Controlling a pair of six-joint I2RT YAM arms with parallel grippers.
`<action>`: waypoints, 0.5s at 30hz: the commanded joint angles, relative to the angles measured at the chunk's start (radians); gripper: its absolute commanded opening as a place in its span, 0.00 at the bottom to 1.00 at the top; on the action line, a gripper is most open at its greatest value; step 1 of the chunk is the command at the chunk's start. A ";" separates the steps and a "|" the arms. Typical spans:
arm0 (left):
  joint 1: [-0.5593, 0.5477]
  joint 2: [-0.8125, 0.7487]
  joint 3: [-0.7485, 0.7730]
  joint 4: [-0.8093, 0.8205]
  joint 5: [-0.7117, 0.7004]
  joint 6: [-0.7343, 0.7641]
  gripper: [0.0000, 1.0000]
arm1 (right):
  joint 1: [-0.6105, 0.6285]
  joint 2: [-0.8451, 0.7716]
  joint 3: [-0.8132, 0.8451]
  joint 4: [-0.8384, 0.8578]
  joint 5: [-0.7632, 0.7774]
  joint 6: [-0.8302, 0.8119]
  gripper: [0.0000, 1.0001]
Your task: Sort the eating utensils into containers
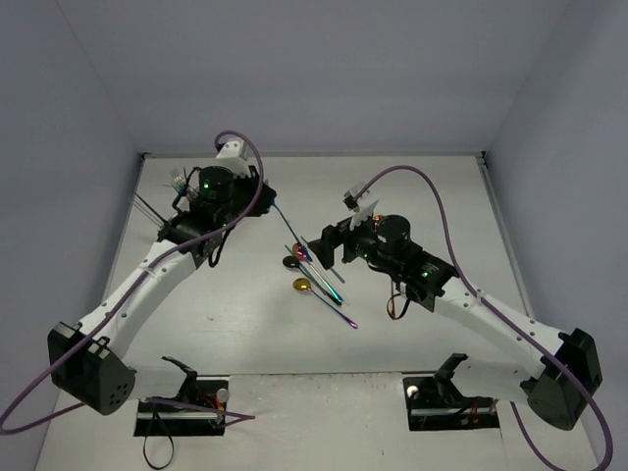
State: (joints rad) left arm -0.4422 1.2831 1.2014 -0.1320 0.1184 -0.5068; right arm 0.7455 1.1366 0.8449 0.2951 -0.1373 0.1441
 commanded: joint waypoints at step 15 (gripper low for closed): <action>0.490 0.306 0.357 -0.004 -0.179 0.308 0.00 | -0.158 -0.083 -0.107 0.010 0.036 -0.011 0.91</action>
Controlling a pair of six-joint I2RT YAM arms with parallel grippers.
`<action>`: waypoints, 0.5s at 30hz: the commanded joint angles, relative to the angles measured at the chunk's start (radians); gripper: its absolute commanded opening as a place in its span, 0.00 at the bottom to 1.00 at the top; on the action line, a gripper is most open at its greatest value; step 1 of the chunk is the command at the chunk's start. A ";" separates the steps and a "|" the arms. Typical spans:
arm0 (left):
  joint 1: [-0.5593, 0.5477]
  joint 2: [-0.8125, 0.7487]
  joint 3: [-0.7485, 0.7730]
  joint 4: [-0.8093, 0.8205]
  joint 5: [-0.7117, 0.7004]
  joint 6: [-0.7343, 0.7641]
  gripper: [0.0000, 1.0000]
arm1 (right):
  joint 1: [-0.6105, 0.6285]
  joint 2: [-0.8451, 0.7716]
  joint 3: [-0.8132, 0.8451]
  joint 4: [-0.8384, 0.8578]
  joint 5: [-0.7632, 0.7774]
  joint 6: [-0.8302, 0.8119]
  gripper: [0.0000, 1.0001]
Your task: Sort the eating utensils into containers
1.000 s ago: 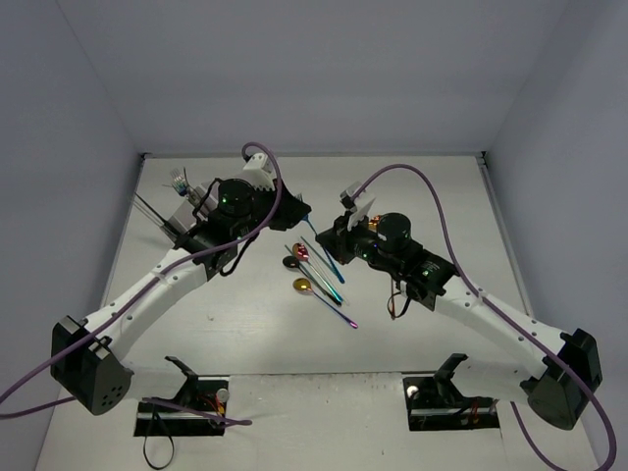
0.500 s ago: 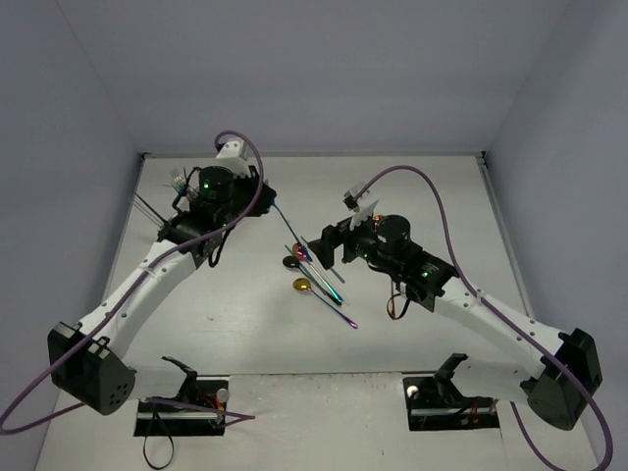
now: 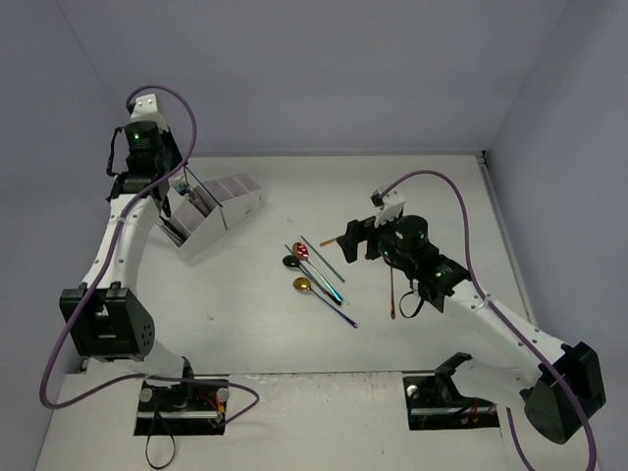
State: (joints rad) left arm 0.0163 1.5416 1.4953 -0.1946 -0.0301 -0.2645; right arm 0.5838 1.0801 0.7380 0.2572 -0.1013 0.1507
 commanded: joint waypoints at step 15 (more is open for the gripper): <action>0.073 0.042 0.108 0.079 -0.020 0.108 0.00 | 0.001 -0.011 0.003 0.042 -0.016 -0.004 0.91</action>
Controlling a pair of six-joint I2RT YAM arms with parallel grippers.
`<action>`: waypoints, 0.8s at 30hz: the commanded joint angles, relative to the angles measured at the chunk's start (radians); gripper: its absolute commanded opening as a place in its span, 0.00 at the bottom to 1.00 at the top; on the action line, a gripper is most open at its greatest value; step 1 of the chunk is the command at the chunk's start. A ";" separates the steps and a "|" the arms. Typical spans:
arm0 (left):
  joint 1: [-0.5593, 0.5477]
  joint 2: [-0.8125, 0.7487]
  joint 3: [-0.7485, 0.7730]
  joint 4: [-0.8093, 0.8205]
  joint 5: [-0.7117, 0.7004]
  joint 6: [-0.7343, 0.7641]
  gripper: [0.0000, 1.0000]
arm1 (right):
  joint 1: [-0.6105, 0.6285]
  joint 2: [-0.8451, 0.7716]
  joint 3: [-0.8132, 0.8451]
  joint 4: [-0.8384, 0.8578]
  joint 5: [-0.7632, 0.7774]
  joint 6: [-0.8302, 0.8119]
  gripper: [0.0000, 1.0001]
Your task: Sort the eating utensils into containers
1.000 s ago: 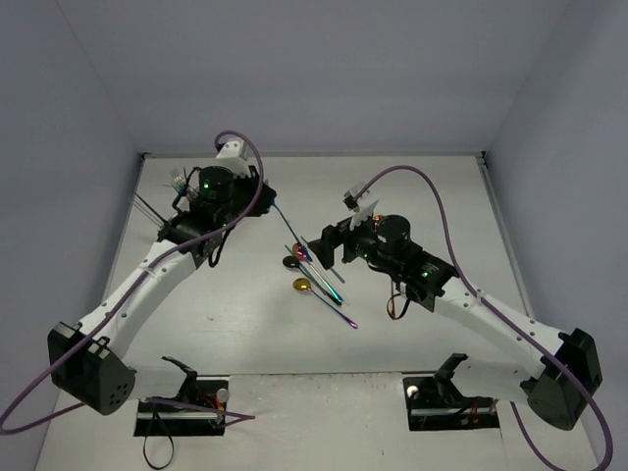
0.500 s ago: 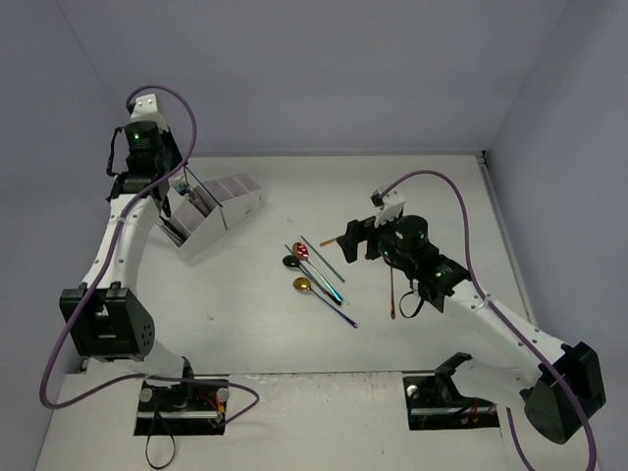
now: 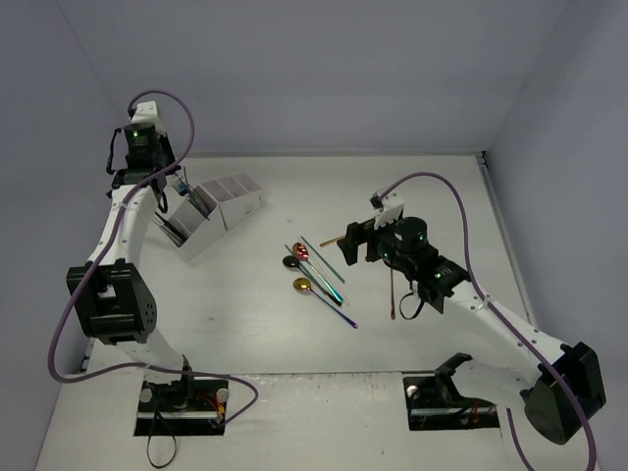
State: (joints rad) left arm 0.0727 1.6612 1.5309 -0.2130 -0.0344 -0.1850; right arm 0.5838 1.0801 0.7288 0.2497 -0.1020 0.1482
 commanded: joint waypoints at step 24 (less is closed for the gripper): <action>-0.016 0.002 -0.076 0.326 -0.038 0.024 0.11 | 0.002 0.076 0.005 0.023 0.021 0.011 0.92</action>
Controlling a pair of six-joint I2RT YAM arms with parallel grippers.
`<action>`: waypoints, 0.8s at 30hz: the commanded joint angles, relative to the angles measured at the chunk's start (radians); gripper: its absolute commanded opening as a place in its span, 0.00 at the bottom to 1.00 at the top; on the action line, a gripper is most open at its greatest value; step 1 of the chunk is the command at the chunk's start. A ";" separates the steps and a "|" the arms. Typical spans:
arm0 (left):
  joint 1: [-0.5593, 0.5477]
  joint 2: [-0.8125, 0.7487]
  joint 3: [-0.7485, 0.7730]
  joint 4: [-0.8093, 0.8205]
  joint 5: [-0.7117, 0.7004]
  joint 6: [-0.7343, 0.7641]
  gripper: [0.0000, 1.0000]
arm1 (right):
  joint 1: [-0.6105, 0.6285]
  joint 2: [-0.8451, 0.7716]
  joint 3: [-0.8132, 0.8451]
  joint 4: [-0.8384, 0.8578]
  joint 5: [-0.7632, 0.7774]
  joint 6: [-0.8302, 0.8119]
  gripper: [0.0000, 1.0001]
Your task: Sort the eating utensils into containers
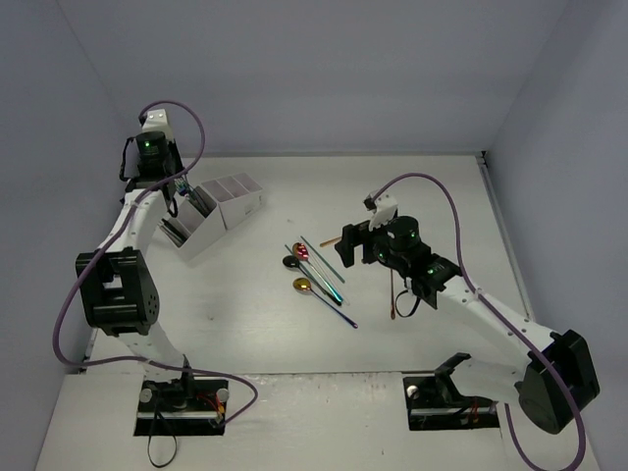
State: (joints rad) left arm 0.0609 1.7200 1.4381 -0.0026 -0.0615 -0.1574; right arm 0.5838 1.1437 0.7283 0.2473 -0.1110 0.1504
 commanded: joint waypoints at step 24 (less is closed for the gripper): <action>-0.036 -0.511 -0.159 -0.290 0.176 -0.222 0.73 | -0.172 0.216 0.082 -0.358 0.273 0.332 0.86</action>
State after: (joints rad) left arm 0.0344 1.3688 1.3760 -0.1951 0.0008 -0.2963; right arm 0.4318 1.3007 0.7612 -0.0957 0.1924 0.4419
